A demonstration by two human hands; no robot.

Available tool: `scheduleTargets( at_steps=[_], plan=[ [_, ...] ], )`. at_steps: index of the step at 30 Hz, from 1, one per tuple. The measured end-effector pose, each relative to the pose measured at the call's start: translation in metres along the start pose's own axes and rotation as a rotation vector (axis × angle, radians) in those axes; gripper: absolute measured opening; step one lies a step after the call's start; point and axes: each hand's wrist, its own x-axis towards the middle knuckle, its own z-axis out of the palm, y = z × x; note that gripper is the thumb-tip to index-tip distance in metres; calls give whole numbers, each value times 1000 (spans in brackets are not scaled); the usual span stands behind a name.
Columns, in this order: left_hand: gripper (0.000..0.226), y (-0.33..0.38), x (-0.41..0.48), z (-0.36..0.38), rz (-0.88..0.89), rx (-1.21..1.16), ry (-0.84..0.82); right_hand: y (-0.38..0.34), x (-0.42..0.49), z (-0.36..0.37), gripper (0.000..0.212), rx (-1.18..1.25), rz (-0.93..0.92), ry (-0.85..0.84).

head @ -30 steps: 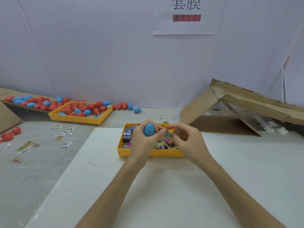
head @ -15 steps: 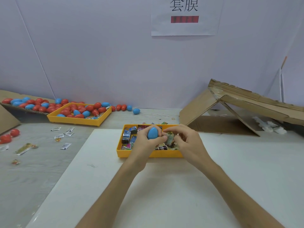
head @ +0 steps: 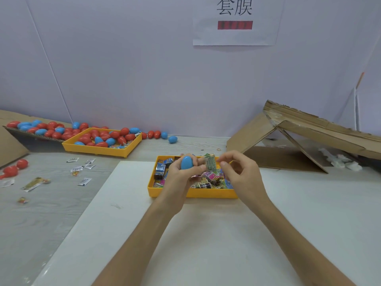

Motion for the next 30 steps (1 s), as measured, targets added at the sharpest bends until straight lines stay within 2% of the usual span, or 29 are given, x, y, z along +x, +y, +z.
scheduleTargets(
  at_steps=[3, 5, 12, 15, 19, 24, 30],
  plan=[
    [24, -1, -1, 2, 34, 67, 18, -2, 3, -1, 23, 150, 122, -55],
    [27, -3, -1, 1, 58, 133, 13, -3, 4, -2, 18, 209, 183, -77],
    [28, -6, -1, 3, 140, 304, -25, -1, 5, -4, 7, 237, 247, -58],
    [26, -6, -1, 5, 131, 320, -49, 0, 5, -6, 15, 209, 211, 8],
    [28, -5, -2, 6, 124, 312, -37, -1, 5, -7, 13, 276, 203, -34],
    [34, -4, -2, 5, 124, 334, -16, 1, 8, -8, 8, 260, 312, -106],
    [39, -6, -2, 5, 178, 353, 10, 2, 12, -8, 20, 358, 460, -109]
  ],
)
